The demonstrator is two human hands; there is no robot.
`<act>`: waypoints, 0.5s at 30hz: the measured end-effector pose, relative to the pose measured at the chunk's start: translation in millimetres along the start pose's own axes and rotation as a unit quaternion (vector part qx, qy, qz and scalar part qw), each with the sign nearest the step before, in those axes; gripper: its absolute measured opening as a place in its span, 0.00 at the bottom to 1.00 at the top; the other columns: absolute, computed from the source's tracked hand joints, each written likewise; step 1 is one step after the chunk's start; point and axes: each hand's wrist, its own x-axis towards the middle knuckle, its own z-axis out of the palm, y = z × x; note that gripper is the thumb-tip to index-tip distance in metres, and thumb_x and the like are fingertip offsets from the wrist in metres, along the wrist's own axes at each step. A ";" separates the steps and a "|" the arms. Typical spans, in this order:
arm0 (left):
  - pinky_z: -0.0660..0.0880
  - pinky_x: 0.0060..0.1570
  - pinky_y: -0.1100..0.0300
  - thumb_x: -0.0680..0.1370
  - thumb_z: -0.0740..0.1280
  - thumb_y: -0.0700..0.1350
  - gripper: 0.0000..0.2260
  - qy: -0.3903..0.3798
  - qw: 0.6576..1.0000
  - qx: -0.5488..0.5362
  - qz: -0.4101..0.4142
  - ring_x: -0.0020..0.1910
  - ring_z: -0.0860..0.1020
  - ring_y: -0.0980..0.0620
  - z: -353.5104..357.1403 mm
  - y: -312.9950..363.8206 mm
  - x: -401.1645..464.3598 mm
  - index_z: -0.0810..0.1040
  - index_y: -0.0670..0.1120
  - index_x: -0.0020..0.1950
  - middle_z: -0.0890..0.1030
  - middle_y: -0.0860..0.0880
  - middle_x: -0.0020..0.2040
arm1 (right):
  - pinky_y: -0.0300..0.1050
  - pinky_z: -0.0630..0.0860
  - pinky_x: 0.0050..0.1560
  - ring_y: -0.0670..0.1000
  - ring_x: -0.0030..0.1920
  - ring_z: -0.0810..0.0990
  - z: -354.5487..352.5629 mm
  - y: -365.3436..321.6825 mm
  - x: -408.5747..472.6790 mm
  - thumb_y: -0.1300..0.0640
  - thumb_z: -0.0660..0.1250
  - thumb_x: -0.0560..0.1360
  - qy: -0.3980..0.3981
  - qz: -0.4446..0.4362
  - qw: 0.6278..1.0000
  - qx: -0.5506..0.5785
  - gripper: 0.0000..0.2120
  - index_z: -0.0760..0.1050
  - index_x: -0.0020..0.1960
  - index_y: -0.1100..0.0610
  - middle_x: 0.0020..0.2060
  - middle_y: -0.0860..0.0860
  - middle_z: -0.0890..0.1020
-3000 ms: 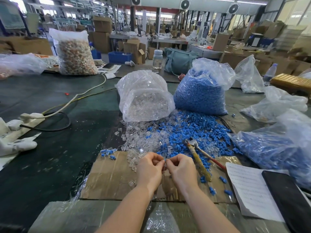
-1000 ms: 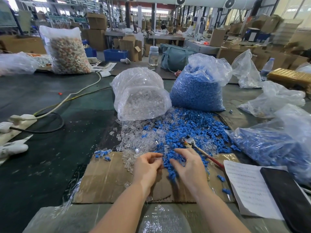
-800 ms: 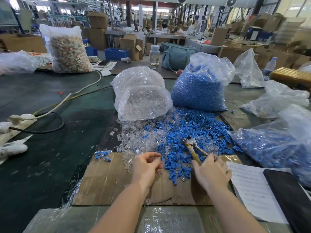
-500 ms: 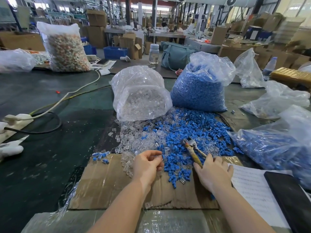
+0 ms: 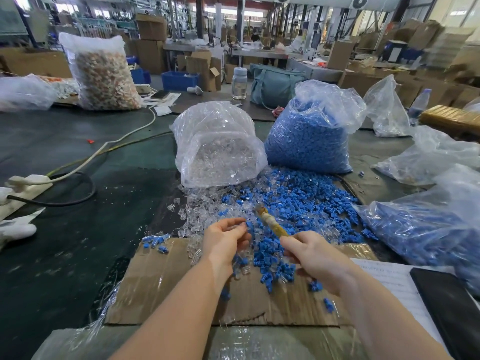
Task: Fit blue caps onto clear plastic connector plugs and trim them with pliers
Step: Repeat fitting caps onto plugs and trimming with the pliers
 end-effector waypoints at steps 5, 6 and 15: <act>0.77 0.29 0.67 0.75 0.65 0.31 0.07 0.022 0.999 -0.023 0.002 0.34 0.79 0.52 -4.1 9.7 7.1 0.78 0.42 0.43 0.80 0.44 0.36 | 0.47 0.75 0.40 0.50 0.39 0.72 3.9 -13.8 -9.6 0.60 0.62 0.75 -0.107 0.030 0.990 0.089 0.04 0.72 0.46 0.61 0.38 0.54 0.73; 0.77 0.29 0.67 0.75 0.65 0.32 0.07 0.025 0.999 -0.024 0.002 0.34 0.79 0.52 -5.4 11.1 8.1 0.78 0.42 0.44 0.80 0.44 0.36 | 0.48 0.76 0.43 0.51 0.40 0.73 4.1 -14.6 -9.6 0.62 0.62 0.75 -0.116 0.034 0.988 0.092 0.03 0.72 0.48 0.61 0.39 0.55 0.73; 0.77 0.29 0.67 0.75 0.66 0.32 0.06 0.070 0.997 -0.002 0.016 0.31 0.78 0.54 -13.6 17.8 18.5 0.79 0.42 0.44 0.80 0.45 0.35 | 0.52 0.74 0.46 0.55 0.49 0.73 6.9 -20.1 -10.1 0.71 0.60 0.70 -0.175 0.043 0.981 0.078 0.12 0.70 0.51 0.61 0.48 0.58 0.70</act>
